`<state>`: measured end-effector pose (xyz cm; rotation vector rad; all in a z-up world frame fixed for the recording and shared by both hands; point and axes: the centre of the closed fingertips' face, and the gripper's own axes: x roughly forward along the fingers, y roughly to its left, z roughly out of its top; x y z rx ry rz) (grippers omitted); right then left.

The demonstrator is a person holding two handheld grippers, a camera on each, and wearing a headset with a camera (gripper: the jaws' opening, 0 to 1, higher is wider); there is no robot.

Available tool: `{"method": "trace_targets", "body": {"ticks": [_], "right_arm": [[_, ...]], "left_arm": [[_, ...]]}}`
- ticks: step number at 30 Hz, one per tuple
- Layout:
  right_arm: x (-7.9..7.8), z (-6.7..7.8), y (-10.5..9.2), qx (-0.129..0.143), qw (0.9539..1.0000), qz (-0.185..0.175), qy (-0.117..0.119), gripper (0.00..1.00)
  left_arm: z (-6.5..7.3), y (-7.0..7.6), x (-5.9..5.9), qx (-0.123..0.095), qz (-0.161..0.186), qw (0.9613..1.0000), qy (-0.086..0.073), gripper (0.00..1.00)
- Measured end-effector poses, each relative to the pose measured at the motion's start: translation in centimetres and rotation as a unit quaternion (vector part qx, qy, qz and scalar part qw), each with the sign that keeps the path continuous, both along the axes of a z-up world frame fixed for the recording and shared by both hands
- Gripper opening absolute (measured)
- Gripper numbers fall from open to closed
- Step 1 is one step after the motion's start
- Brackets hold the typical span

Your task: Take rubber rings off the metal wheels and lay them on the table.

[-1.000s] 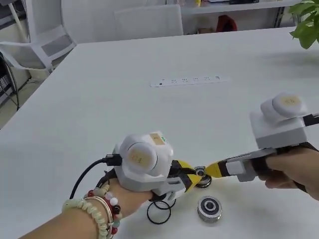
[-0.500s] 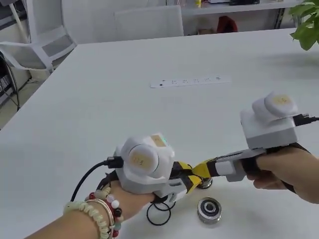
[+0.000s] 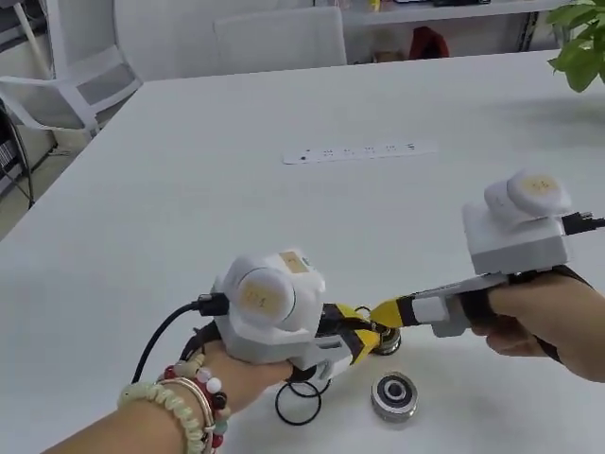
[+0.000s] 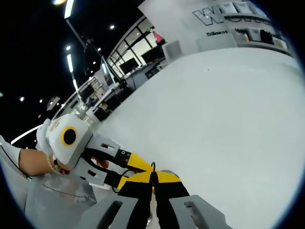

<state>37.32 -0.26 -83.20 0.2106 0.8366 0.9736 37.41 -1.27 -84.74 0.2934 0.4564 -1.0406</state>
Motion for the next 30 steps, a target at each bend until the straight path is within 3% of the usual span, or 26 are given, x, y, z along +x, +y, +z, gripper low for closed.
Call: {"method": "trace_targets", "body": {"ticks": [10,16,25,30], "right_arm": [[0.3,0.2,-0.5,-0.002,0.9999,-0.016,0.001,0.00],[0.8,0.8,-1.0,0.006,0.9995,-0.030,-0.003,0.00],[1.2,2.0,-1.1,0.022,0.9990,-0.037,-0.013,0.00],[0.9,2.9,-0.7,0.025,0.9990,-0.023,-0.027,0.00]], "left_arm": [[1.0,-0.1,-0.1,0.003,-0.005,1.0000,-0.001,0.18],[2.3,-0.3,-0.2,0.005,-0.015,0.9997,-0.020,0.26],[6.0,0.3,0.8,-0.022,-0.005,0.9986,-0.048,0.35],[7.7,0.8,1.0,-0.040,0.004,0.9980,-0.049,0.38]]}}
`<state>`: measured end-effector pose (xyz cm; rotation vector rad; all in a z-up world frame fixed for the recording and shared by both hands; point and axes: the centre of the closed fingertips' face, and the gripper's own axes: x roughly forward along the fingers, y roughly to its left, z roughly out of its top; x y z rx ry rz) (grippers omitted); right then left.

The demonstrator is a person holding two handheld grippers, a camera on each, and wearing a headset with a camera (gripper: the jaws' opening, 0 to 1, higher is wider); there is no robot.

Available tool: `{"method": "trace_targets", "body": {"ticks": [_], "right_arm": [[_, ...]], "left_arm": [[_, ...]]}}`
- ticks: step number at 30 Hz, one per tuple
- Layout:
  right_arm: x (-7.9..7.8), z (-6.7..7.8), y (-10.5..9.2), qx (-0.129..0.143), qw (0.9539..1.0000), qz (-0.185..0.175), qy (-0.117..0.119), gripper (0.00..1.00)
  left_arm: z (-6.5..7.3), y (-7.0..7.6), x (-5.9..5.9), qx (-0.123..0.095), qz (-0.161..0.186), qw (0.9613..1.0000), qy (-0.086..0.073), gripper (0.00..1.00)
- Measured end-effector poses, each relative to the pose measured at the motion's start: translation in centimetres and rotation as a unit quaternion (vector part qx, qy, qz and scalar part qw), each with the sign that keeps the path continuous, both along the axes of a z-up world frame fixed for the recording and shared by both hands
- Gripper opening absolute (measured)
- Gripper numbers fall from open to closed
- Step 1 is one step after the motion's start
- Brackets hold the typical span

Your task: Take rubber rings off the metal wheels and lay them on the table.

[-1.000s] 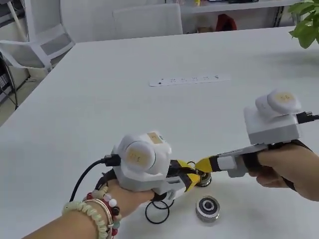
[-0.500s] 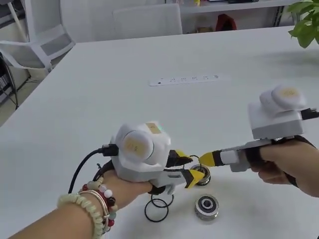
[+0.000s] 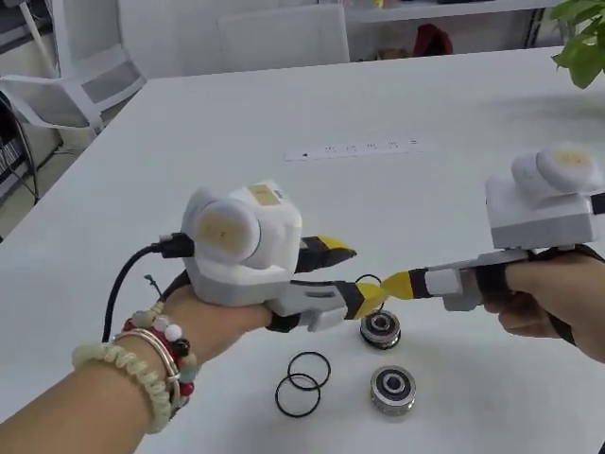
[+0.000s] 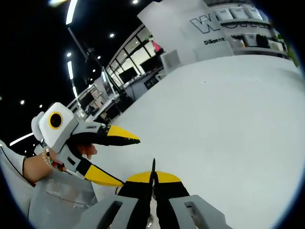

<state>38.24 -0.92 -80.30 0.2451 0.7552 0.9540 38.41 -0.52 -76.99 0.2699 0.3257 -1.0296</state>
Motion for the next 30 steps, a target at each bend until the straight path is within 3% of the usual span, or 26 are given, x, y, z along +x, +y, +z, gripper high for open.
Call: {"method": "trace_targets", "body": {"ticks": [3,6,12,18,22,26,30], "right_arm": [[-0.1,0.6,0.4,0.006,0.9999,0.006,-0.007,0.00],[-0.3,1.1,0.9,0.015,0.9997,0.014,-0.011,0.00],[-0.8,2.0,1.6,0.014,0.9990,0.033,-0.026,0.00],[-1.8,2.7,2.7,0.013,0.9974,0.060,-0.039,0.00],[-2.4,2.8,3.3,0.012,0.9960,0.078,-0.042,0.00],[-3.0,2.7,3.9,0.008,0.9947,0.093,-0.043,0.00],[-3.5,2.6,4.3,0.005,0.9933,0.107,-0.043,0.00]], "left_arm": [[1.1,0.2,0.0,0.004,-0.002,0.9999,-0.009,0.41],[2.1,0.4,-0.5,0.023,-0.017,0.9995,-0.014,0.45],[4.6,1.2,-1.4,0.034,-0.031,0.9980,-0.044,0.50],[6.7,3.9,-2.5,0.043,-0.021,0.9964,-0.070,0.54],[6.5,6.5,-4.0,0.047,-0.014,0.9968,-0.063,0.58],[5.5,9.7,-4.9,0.050,0.020,0.9977,-0.040,0.61],[4.7,11.9,-5.7,0.043,0.051,0.9976,-0.021,0.63]]}}
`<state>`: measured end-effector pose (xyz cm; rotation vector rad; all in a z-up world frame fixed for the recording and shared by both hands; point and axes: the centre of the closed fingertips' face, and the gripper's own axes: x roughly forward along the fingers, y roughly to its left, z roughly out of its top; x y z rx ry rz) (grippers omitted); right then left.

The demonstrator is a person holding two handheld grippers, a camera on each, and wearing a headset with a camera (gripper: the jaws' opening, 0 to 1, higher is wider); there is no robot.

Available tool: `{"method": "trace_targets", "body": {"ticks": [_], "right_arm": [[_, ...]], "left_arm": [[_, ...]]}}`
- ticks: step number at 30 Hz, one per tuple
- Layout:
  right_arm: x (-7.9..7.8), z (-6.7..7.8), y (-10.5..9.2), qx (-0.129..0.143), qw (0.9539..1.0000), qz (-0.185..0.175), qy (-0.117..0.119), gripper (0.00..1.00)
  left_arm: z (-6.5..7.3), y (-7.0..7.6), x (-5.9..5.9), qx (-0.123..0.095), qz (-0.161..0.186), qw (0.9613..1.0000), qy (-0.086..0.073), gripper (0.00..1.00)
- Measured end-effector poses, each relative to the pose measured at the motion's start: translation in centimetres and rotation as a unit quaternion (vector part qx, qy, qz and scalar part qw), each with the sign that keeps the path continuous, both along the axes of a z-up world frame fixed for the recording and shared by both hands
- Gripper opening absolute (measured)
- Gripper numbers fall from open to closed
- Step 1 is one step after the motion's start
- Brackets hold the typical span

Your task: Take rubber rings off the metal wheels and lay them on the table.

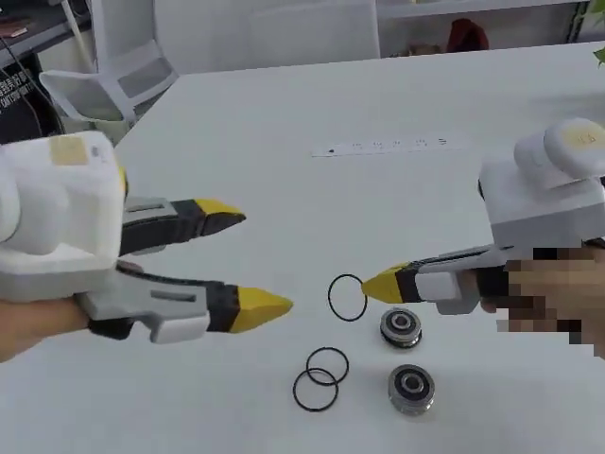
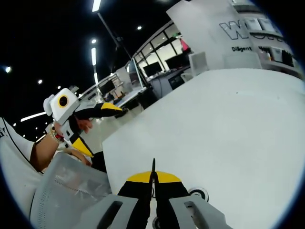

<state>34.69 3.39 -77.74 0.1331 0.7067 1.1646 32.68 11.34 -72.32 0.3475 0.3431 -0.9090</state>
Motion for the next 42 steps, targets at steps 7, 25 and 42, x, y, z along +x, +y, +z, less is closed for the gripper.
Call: {"method": "trace_targets", "body": {"ticks": [7,25,42], "right_arm": [[-1.0,-0.5,0.7,-0.007,0.9997,0.023,0.004,0.00],[-3.8,-4.2,1.9,-0.068,0.9939,0.083,0.027,0.00],[-3.4,-7.5,0.9,-0.129,0.9880,0.081,0.023,0.00]], "left_arm": [[-2.3,2.2,-2.2,-0.016,0.041,0.9985,0.031,0.64],[-5.3,2.7,-5.8,-0.032,0.077,0.9933,0.079,0.65],[-6.2,3.0,-5.7,-0.009,0.083,0.9929,0.084,0.63]]}}
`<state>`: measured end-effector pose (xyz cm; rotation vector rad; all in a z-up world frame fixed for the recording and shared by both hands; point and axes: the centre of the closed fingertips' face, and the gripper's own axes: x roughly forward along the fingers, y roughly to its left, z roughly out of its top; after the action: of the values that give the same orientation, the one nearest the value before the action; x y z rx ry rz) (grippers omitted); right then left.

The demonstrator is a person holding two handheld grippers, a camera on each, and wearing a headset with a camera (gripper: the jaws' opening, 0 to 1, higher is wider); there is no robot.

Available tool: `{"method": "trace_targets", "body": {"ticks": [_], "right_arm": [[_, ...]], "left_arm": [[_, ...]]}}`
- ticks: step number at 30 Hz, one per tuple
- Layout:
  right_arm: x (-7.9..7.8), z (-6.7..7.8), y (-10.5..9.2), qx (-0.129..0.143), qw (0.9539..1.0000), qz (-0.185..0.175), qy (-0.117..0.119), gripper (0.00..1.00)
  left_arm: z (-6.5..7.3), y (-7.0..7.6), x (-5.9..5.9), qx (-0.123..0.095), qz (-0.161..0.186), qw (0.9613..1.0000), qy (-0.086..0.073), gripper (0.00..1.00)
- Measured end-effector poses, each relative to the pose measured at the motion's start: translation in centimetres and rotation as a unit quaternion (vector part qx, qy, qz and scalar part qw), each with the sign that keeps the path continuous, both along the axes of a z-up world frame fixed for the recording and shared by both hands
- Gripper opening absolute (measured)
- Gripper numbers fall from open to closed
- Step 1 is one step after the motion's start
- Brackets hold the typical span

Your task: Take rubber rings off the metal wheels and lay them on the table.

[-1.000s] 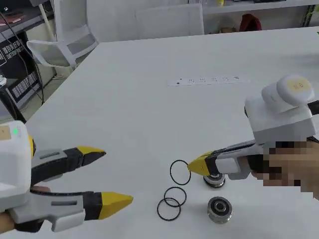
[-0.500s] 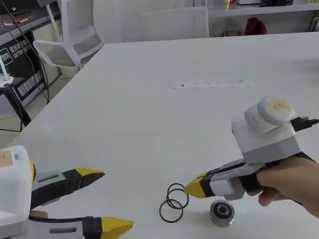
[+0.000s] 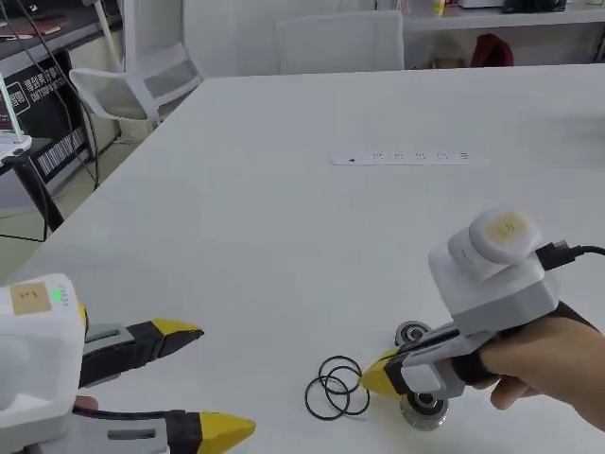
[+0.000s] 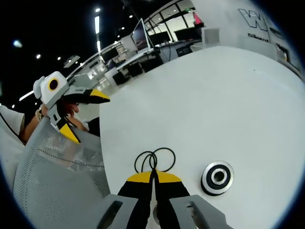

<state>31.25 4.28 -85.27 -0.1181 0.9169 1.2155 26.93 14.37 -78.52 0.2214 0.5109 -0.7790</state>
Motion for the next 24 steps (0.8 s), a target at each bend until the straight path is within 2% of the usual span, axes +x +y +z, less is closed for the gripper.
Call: {"method": "trace_targets", "body": {"ticks": [8,24], "right_arm": [[0.3,-0.2,0.6,-0.008,0.9995,0.003,-0.032,0.00],[0.6,-0.9,1.4,-0.020,0.9980,0.008,-0.059,0.00]], "left_arm": [[-0.1,0.0,0.0,0.000,0.001,1.0000,0.001,0.62],[-0.1,0.1,0.1,0.000,0.004,1.0000,0.000,0.61]]}}
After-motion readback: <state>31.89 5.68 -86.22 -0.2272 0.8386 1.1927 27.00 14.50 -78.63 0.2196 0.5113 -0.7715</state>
